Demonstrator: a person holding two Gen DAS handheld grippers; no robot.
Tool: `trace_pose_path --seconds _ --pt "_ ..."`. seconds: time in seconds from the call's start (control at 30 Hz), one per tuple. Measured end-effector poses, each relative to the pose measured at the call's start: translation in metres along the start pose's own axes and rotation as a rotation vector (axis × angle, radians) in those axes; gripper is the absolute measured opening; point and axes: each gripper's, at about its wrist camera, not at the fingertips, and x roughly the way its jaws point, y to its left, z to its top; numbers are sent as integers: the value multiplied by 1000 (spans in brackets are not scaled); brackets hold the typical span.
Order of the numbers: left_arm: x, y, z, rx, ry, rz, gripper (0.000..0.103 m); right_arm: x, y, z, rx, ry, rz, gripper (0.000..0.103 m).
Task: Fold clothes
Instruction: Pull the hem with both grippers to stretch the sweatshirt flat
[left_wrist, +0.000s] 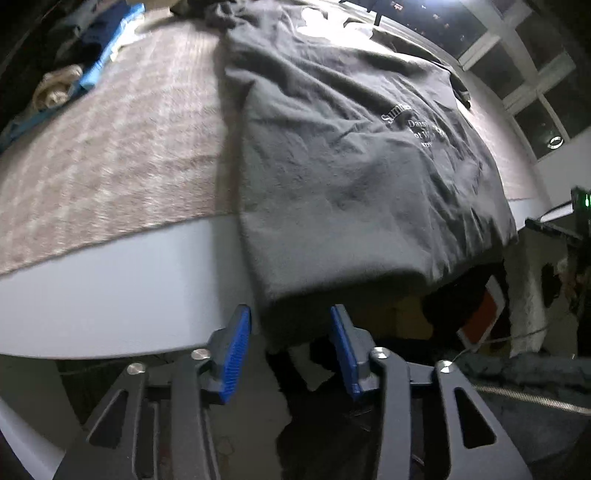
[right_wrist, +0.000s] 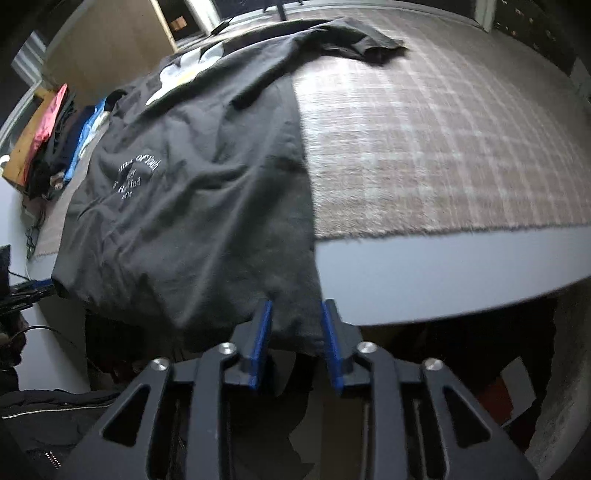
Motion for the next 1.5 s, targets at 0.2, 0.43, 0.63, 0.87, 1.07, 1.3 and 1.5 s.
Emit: trace_pose_path --seconds 0.2,0.43,0.63,0.87,1.07,1.3,1.5 --pt "-14 7 7 -72 -33 -87 2 3 -10 -5 -30 -39 7 42" --pt "-60 12 14 -61 -89 -78 2 24 8 -3 -112 -15 13 42" --pt "-56 -5 16 -26 -70 -78 2 26 19 0 -144 -16 7 4" --pt "-16 -15 -6 7 32 -51 3 -31 -35 3 72 -135 -11 3" --pt "-15 13 -23 -89 29 -85 18 -19 -18 9 22 -76 -14 3" --pt "1 4 -19 -64 48 -95 26 -48 -31 28 125 -132 112 3" --pt "-16 14 -9 -63 39 -113 21 -64 -19 46 89 -161 117 3"
